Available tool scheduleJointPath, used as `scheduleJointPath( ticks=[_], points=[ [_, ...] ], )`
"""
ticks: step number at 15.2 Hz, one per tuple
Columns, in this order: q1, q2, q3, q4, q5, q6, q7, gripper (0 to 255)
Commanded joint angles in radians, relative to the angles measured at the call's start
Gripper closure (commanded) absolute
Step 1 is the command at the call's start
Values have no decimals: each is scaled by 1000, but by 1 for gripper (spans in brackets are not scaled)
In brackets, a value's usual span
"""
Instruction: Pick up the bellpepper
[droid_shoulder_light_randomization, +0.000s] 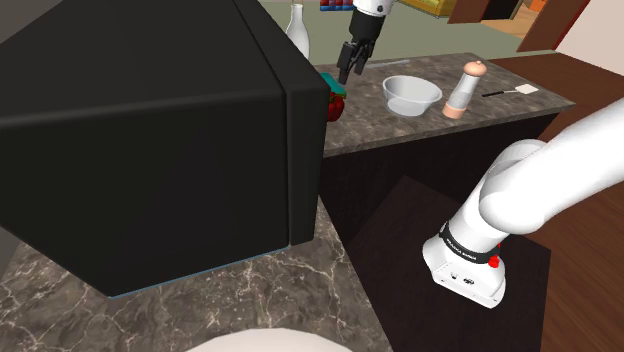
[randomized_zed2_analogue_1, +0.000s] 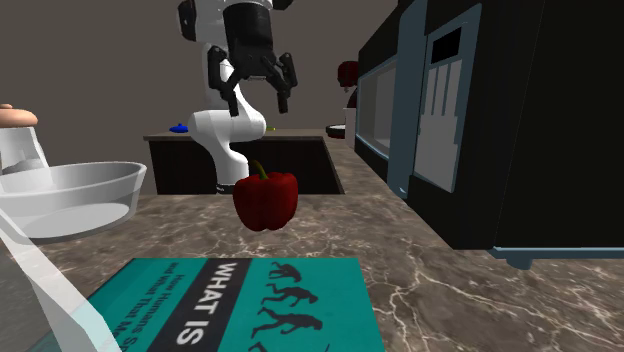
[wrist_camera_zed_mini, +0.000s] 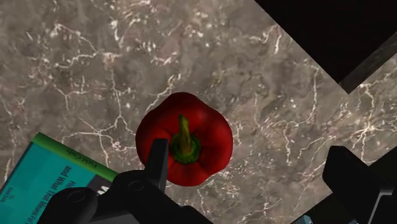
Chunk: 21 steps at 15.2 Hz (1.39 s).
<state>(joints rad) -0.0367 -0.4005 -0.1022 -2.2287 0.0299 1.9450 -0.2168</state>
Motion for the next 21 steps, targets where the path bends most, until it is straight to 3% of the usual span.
scheduleJointPath(
  ticks=[1, 5, 14, 15, 21],
  points=[
    [-1, 73, -17, 42, 5, 39, -30, 0],
    [-1, 190, -39, 119, 22, 88, -74, 0],
    [-1, 211, -41, 38, 29, 190, -84, 0],
    [-1, 212, -42, 38, 29, 190, -86, 255],
    [-1, 211, -41, 36, 29, 191, -85, 255]
  ],
)
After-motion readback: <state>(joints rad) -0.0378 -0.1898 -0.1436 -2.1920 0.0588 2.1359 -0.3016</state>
